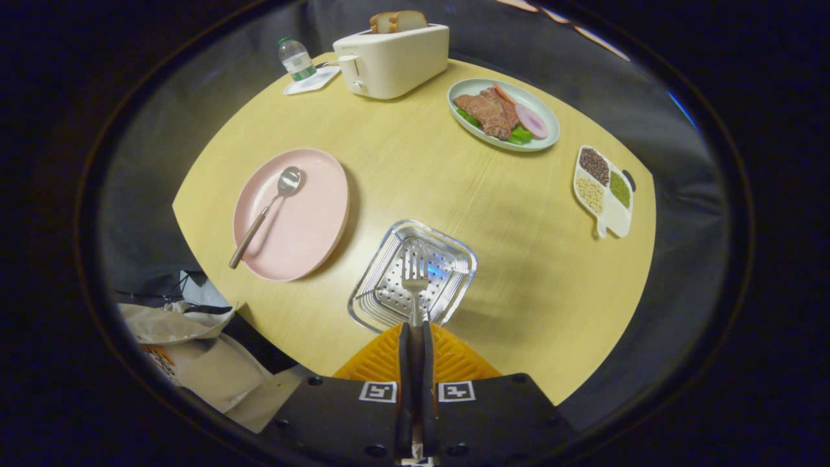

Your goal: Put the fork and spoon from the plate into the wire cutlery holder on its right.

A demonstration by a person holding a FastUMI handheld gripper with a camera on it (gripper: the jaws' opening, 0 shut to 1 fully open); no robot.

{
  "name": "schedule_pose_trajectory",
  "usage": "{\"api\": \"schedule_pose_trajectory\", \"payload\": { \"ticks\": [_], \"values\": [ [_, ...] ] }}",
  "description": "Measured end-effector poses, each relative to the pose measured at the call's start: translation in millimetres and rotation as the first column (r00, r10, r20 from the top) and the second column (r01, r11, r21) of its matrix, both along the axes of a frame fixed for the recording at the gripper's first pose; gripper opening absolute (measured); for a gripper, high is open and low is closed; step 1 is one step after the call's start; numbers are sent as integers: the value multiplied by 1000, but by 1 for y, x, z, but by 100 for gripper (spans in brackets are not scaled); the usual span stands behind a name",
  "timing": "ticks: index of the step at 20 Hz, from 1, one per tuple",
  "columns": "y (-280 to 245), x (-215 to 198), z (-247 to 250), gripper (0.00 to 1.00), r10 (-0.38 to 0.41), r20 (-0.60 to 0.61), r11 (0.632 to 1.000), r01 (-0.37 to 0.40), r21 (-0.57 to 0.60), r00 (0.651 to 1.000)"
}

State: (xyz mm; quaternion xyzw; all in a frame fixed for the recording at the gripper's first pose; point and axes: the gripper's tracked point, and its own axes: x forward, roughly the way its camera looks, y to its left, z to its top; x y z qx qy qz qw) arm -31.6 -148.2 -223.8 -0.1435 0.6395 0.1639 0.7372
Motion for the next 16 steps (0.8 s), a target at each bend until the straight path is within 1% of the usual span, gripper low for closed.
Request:
{"api": "schedule_pose_trajectory", "payload": {
  "ticks": [3,6,8,10,12,14,16],
  "values": [
    [3,3,-2,15,-37,7,999,37,24,999],
    [13,8,3,51,-56,60,997,53,53,997],
    [25,17,11,75,-65,144,996,54,78,987],
    [41,22,16,99,-96,210,991,73,114,973],
    [51,24,23,99,-129,274,987,97,127,953],
    [63,28,31,99,-165,353,982,121,142,921],
    [86,29,36,99,-210,409,972,144,187,888]
  ]
}}
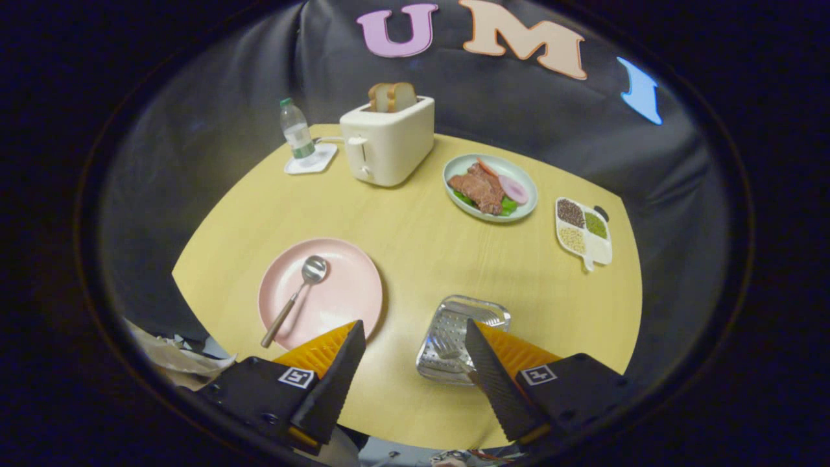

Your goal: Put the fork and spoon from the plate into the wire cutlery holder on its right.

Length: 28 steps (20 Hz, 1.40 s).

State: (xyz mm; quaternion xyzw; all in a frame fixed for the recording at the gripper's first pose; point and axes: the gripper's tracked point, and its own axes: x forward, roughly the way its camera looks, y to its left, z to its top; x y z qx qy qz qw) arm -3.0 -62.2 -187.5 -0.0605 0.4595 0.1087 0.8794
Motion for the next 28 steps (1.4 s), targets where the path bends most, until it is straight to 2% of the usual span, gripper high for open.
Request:
{"api": "schedule_pose_trajectory", "payload": {
  "ticks": [4,9,16,19,27,28],
  "values": [
    [46,-6,0,99,-32,98,998,28,49,995],
    [97,-19,-23,99,-38,146,998,30,52,989],
    [137,-19,-65,99,-140,217,989,128,69,966],
    [145,-20,-91,99,-173,197,984,162,74,965],
    [164,-27,-122,98,-111,159,994,111,9,981],
    [164,-28,-124,89,-110,153,994,111,5,982]
  ]
}}
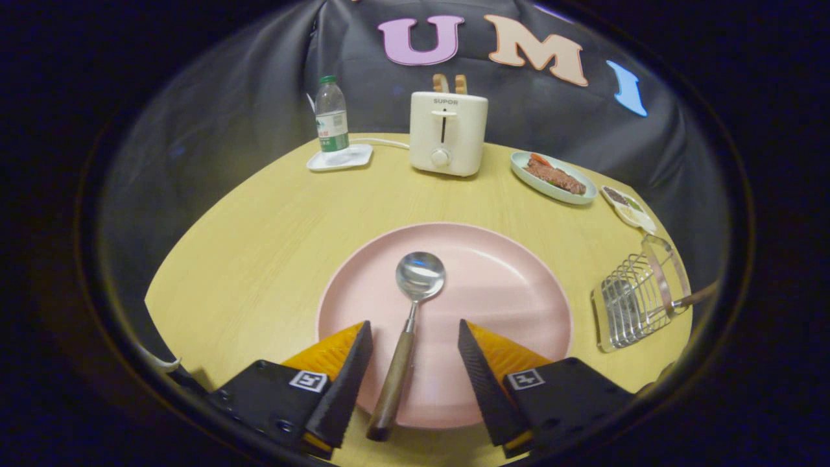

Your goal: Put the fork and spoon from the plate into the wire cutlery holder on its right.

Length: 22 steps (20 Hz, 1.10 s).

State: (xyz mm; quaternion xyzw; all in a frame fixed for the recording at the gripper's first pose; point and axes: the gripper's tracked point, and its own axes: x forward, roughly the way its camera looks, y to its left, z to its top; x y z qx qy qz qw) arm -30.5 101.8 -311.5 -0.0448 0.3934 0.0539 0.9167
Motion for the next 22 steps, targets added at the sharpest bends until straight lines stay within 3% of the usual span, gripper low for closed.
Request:
{"api": "schedule_pose_trajectory", "payload": {
  "ticks": [9,15,22],
  "values": [
    [-6,-2,1,11,-40,-26,999,40,25,999],
    [-17,-1,18,7,-9,-74,998,13,59,997],
    [-57,-4,62,6,88,-126,996,-88,12,988]
  ]
}}
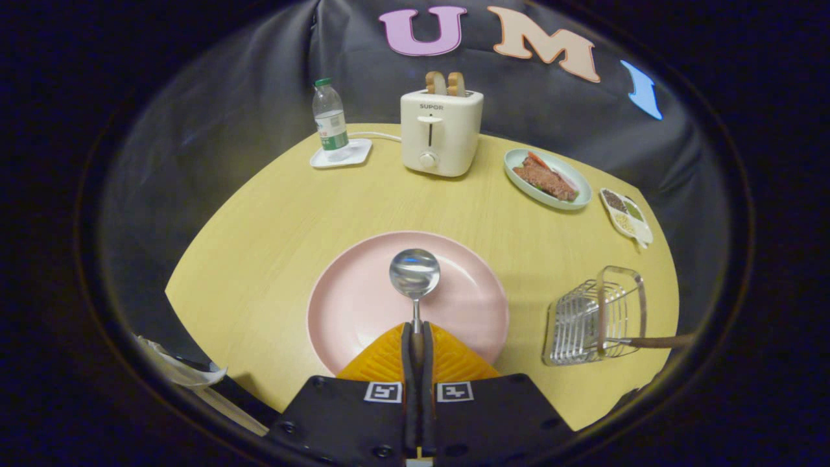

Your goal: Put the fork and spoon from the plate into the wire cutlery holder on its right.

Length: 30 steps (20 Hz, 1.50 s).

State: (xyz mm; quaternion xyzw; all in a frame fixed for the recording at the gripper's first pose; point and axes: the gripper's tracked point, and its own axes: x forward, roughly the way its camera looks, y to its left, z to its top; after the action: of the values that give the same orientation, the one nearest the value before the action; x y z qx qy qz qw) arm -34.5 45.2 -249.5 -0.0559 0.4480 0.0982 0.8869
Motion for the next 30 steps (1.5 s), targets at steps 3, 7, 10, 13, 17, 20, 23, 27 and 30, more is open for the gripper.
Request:
{"api": "schedule_pose_trajectory", "payload": {
  "ticks": [3,7,10,13,17,20,23,27,30],
  "values": [
    [-26,3,20,6,10,-11,1000,-10,-13,1000],
    [-67,9,41,6,13,-38,999,-14,-32,999],
    [-96,12,52,6,16,-62,998,-19,-53,998],
    [-120,9,59,6,38,-102,995,-47,-84,994],
    [-151,2,62,7,75,-171,983,-102,-153,982],
    [-171,0,62,7,85,-219,970,-131,-205,972],
    [-183,-4,58,7,80,-276,962,-147,-230,958],
    [-188,-7,48,7,82,-345,952,-176,-250,935],
    [-185,-8,43,7,86,-382,950,-191,-246,920]
  ]
}}
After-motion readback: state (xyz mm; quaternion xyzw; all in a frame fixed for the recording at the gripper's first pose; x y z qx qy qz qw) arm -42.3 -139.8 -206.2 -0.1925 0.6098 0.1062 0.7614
